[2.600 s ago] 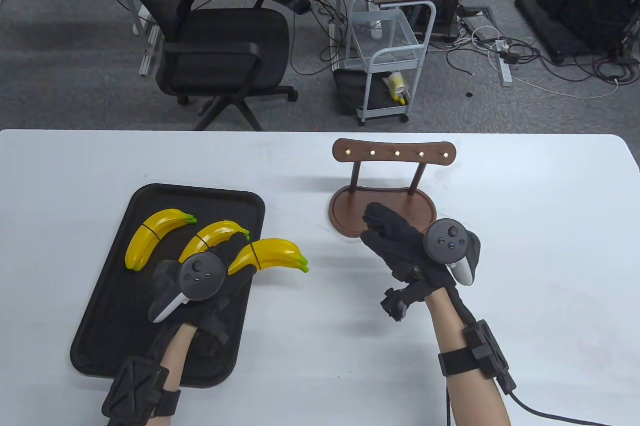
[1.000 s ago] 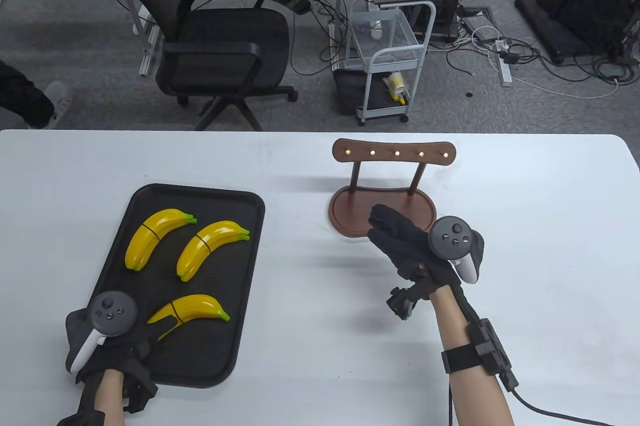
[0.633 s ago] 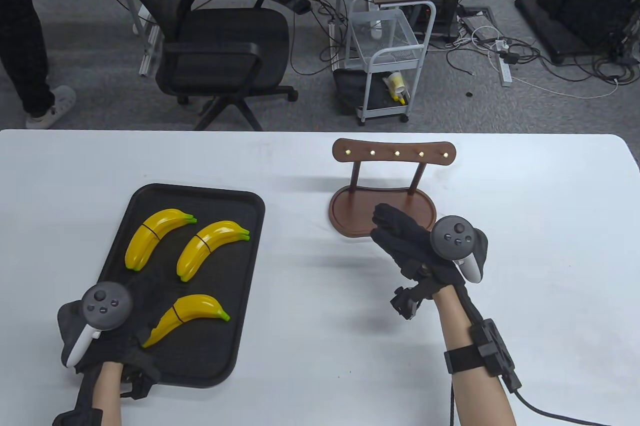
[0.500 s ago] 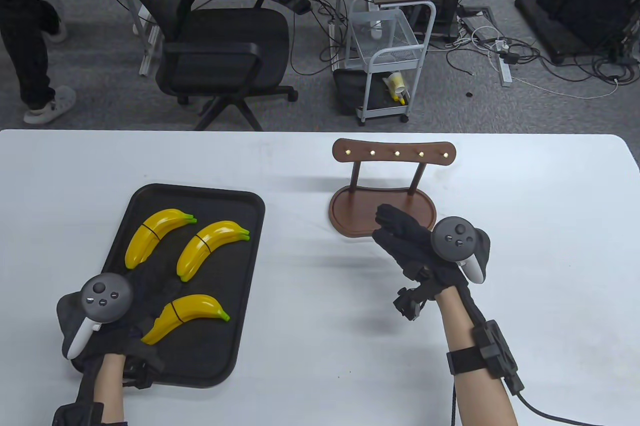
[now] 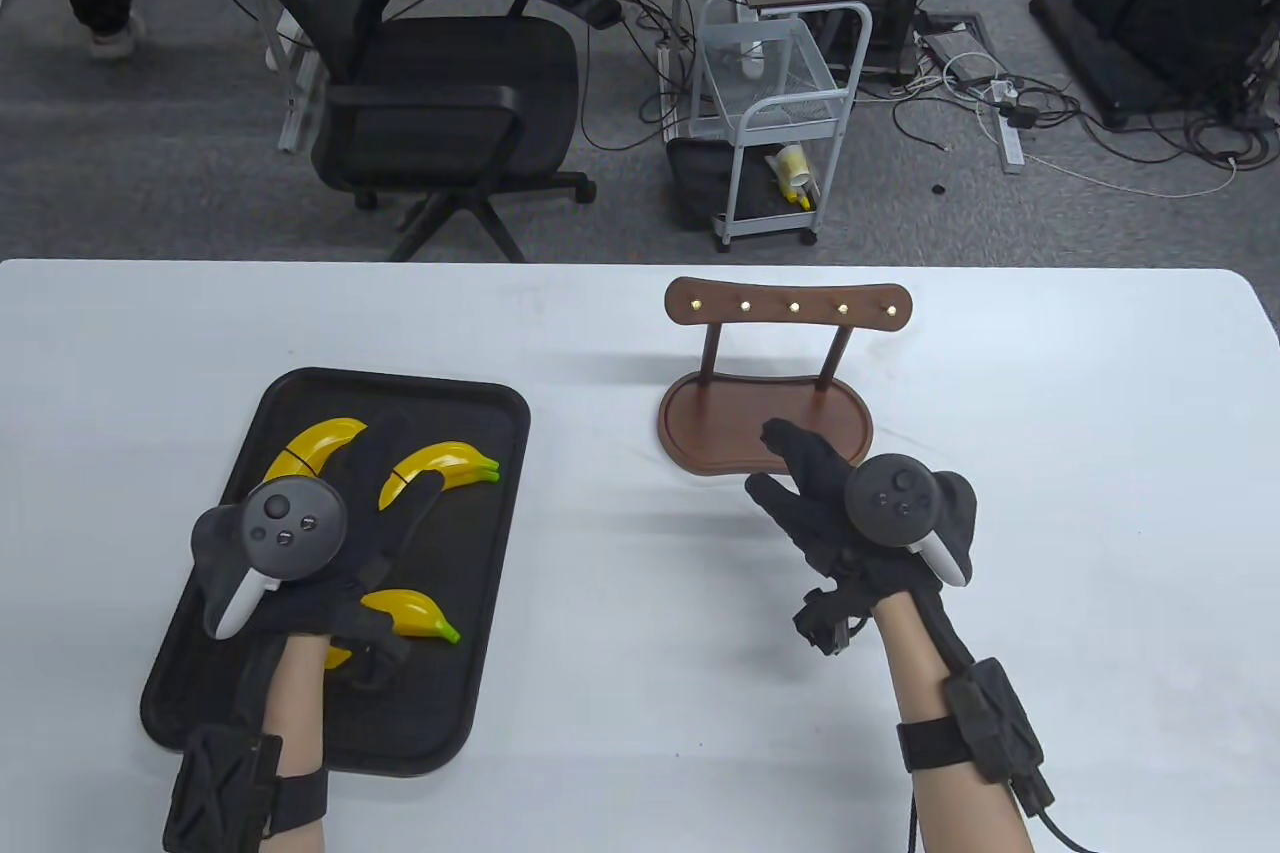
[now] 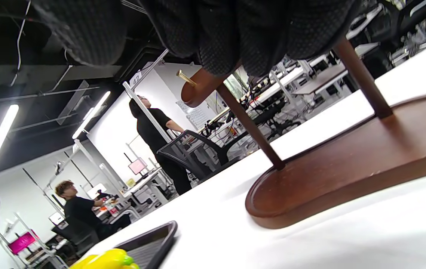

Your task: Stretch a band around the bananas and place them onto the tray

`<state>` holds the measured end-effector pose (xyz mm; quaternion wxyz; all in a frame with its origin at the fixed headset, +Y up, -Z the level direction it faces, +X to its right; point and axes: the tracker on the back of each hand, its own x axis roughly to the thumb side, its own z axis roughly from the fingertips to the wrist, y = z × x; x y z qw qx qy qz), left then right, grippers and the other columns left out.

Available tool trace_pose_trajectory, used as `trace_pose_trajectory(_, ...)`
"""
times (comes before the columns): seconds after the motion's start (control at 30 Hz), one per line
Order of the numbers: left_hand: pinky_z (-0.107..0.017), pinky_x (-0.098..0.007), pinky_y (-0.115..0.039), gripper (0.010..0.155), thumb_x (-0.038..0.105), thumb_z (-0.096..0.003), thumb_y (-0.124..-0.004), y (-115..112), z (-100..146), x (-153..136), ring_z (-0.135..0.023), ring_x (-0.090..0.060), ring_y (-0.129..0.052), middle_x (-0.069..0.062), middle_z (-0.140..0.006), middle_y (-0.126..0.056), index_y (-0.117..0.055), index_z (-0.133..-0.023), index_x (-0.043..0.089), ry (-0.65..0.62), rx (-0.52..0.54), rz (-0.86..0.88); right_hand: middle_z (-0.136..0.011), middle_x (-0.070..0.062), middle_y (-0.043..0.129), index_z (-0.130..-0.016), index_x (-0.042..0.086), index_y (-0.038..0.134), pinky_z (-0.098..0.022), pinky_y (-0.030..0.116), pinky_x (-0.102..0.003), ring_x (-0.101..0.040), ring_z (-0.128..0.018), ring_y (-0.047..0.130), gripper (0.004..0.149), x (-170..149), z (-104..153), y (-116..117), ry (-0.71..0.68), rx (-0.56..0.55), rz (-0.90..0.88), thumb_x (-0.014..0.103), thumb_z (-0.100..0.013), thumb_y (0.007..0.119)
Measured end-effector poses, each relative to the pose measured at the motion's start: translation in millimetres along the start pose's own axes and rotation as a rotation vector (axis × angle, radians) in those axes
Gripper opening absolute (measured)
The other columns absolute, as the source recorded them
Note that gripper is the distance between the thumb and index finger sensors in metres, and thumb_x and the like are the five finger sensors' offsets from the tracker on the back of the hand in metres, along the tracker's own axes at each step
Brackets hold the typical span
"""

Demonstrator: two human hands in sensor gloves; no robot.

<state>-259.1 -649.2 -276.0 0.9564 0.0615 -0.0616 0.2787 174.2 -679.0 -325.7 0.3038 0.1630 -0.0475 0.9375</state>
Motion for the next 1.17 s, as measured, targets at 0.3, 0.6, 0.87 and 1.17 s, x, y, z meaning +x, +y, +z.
trace_pose_trajectory(0.3, -0.079, -0.062, -0.052, 0.066, 0.056, -0.0609, -0.062, -31.5, -18.4, 28.7, -0.113, -0.041, -0.062, -0.006, -0.126, -0.055, -0.047, -0.116, 0.024, -0.013, 0.015, -0.065, -0.116, -0.023, 0.054, -0.114, 0.010, 0.049, -0.065, 0.056, -0.068, -0.052, -0.103, 0.055, 0.071, 26.1, 2.5, 8.2, -0.045, -0.050, 0.252, 0.053, -0.059, 0.063)
trace_pose_trajectory(0.6, -0.081, -0.067, -0.035, 0.072, 0.063, -0.0571, -0.044, -59.9, -23.7, 44.7, -0.122, -0.041, -0.033, -0.005, -0.132, -0.031, -0.029, -0.119, 0.029, 0.000, -0.018, -0.322, -0.122, -0.026, 0.034, -0.119, 0.011, 0.035, -0.066, 0.044, -0.074, -0.054, -0.108, 0.030, 0.078, 38.3, 4.9, 20.7, -0.056, -0.041, 0.490, 0.060, -0.059, 0.046)
trace_pose_trajectory(0.87, -0.081, -0.068, -0.034, 0.073, 0.063, -0.0565, -0.044, -66.0, -24.0, 48.0, -0.122, -0.042, -0.031, -0.006, -0.132, -0.027, -0.029, -0.119, 0.029, -0.001, -0.038, -0.344, -0.122, -0.026, 0.030, -0.119, 0.011, 0.032, -0.066, 0.041, -0.076, -0.054, -0.108, 0.024, 0.078, 35.7, 5.0, 23.5, -0.040, -0.024, 0.507, 0.060, -0.059, 0.045)
trace_pose_trajectory(1.17, -0.080, -0.068, -0.034, 0.073, 0.063, -0.0567, -0.045, -66.4, -23.9, 49.1, -0.122, -0.042, -0.032, -0.006, -0.132, -0.028, -0.031, -0.119, 0.029, 0.000, -0.054, -0.348, -0.122, -0.026, 0.031, -0.119, 0.012, 0.033, -0.066, 0.042, -0.076, -0.054, -0.108, 0.026, 0.077, 34.1, 5.3, 23.9, -0.032, -0.006, 0.485, 0.059, -0.059, 0.046)
